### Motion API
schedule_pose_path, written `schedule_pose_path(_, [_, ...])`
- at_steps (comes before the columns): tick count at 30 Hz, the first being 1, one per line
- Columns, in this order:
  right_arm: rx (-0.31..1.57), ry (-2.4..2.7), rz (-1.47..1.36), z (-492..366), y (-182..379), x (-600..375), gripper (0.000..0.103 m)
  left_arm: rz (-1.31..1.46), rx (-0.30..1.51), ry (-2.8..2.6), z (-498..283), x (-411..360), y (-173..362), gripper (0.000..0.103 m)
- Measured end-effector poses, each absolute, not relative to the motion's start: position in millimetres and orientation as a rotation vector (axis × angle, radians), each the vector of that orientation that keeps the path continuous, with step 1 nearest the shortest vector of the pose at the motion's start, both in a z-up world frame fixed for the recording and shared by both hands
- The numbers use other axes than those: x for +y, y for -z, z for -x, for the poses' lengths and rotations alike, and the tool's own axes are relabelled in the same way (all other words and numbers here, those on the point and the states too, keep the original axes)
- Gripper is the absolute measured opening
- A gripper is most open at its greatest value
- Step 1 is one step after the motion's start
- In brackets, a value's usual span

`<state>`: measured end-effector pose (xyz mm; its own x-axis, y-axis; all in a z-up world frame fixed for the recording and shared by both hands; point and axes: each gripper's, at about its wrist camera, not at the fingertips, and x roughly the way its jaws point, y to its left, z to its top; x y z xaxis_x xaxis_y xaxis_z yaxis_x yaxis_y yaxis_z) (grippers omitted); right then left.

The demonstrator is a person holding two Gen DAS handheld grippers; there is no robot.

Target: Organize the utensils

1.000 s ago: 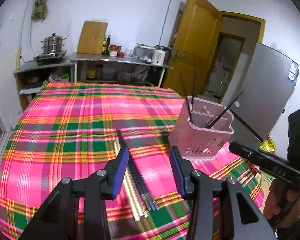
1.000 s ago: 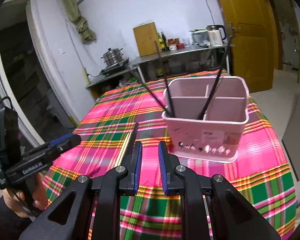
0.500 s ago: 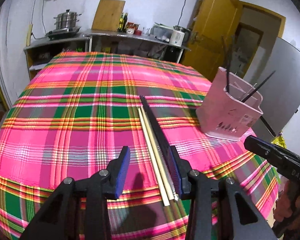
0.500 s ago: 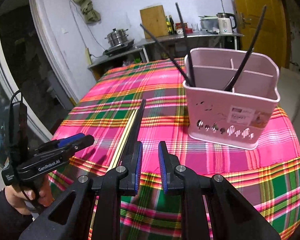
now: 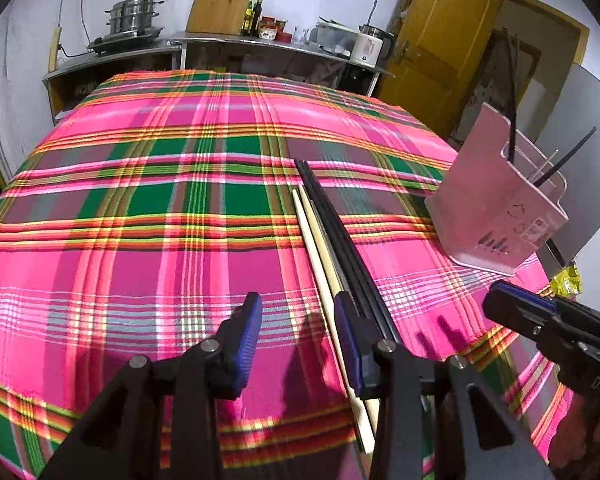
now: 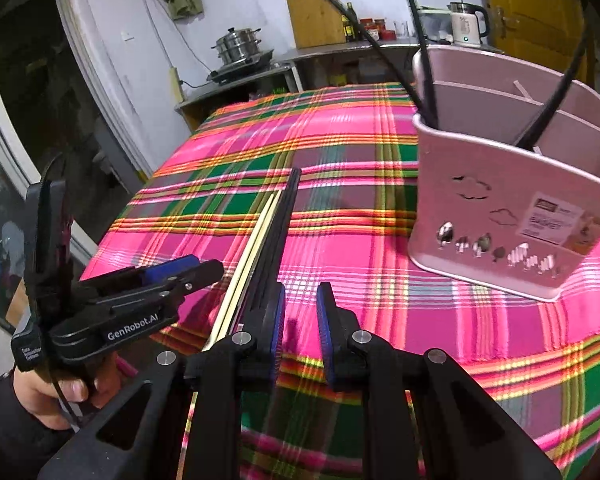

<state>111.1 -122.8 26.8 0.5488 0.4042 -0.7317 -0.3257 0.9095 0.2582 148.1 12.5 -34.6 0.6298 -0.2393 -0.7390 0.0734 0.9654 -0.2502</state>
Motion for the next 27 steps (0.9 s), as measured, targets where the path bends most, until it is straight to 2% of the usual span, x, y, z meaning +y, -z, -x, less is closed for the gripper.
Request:
schedule_pose_path(20, [0.939,-0.450,-0.098,-135.1,-4.0,-104.6,0.017,0.088,0.876,0.132,-176.2,-2.3,40.8,0.039])
schedule_pose_path(24, [0.934,-0.454,-0.097,-134.2,-6.4,-103.7,0.017,0.070,0.876,0.117,-176.5,-1.7,40.3,0.035])
schedule_pose_path(27, [0.925,-0.462,-0.092,-136.1,-10.5,-100.5,0.017,0.093,0.875,0.090,-174.3,7.5,40.3,0.027])
